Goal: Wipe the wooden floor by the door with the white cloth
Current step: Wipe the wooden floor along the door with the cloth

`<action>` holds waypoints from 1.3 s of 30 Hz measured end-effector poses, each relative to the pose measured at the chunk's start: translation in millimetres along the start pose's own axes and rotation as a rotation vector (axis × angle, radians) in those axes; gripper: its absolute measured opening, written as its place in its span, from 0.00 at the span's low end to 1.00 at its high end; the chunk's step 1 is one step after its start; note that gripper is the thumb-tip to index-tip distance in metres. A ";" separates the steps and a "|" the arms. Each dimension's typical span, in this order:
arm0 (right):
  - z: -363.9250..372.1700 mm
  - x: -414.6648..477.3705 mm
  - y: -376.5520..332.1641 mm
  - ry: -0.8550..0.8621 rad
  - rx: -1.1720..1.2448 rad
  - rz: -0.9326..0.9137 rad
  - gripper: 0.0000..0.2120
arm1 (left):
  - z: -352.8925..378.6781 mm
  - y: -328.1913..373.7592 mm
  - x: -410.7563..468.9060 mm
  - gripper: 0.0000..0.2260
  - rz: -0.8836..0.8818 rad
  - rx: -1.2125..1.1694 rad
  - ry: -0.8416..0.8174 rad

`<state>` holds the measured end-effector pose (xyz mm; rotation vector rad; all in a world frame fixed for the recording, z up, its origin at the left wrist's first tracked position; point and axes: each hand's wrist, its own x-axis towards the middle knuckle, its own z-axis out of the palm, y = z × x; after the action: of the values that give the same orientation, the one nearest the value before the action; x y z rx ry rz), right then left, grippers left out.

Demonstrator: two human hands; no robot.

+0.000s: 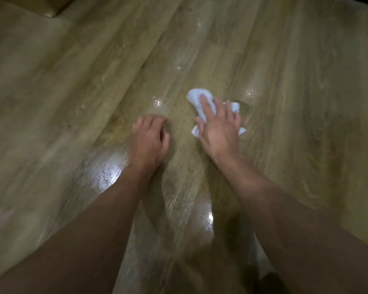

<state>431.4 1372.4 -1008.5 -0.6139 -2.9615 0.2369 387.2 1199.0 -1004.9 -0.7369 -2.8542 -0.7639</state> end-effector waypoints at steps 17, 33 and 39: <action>22.0 16.0 -77.2 0.021 0.056 -0.397 0.25 | -17.4 -54.0 55.8 0.14 -0.357 -0.222 0.333; 31.1 52.8 -108.9 0.022 0.056 -0.567 0.24 | -15.6 -55.9 60.1 0.08 -0.559 -0.246 0.432; 28.2 137.2 -74.0 0.022 0.050 -0.350 0.21 | -11.6 -55.6 62.6 0.17 -0.508 0.031 0.182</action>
<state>273.8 1356.9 -1013.2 -0.0860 -2.9633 0.2669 305.4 1178.0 -1006.4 0.0760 -2.8929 -0.7840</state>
